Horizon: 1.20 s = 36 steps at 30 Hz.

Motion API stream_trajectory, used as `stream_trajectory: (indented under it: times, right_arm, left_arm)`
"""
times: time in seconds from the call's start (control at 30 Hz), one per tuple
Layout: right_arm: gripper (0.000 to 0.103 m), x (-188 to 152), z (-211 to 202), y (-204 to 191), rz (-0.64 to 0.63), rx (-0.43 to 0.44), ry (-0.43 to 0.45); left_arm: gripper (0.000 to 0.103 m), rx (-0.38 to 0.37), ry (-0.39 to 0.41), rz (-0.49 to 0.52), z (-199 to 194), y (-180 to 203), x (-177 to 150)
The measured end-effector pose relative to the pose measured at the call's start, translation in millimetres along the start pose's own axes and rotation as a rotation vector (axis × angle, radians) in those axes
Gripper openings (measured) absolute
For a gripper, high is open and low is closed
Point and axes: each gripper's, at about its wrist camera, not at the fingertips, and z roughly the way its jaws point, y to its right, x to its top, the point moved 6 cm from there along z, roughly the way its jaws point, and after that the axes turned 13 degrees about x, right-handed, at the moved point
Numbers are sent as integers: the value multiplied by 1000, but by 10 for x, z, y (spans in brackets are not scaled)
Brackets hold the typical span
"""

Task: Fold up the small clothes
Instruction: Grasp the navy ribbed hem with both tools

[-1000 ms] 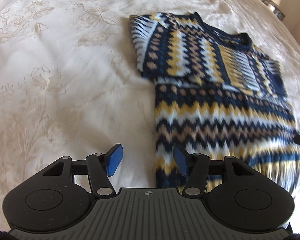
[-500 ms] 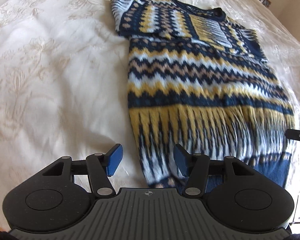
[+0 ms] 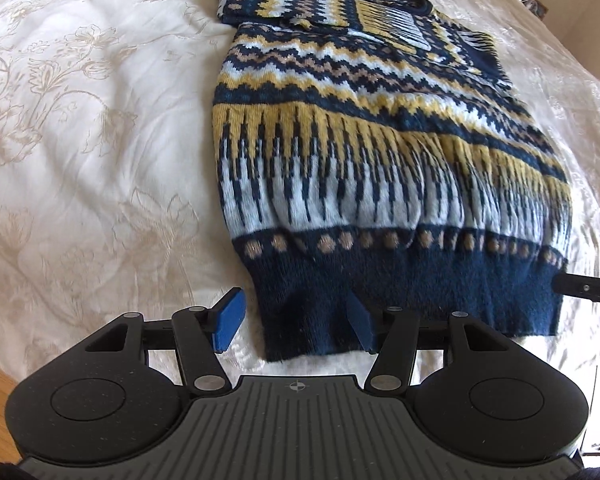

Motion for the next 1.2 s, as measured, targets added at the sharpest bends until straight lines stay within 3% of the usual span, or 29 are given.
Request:
stream_trajectory:
  times: [0.33,0.83,1.0,1.2]
  right_arm:
    - [95,-111,190,42,15,82,-37]
    - [103,-92,471,21,-5,85,-101]
    - [103,-90,422,83,27,112,-76]
    - [103,-153,363,97,5,127,-38]
  left_arm:
    - [54,10,-6,-55,23,-34,-92]
    - [55,1,-34,-10,402,124,49]
    - [72,-32,-28,-11,446,163,63]
    - [91,-26,-22,78,480,292,57]
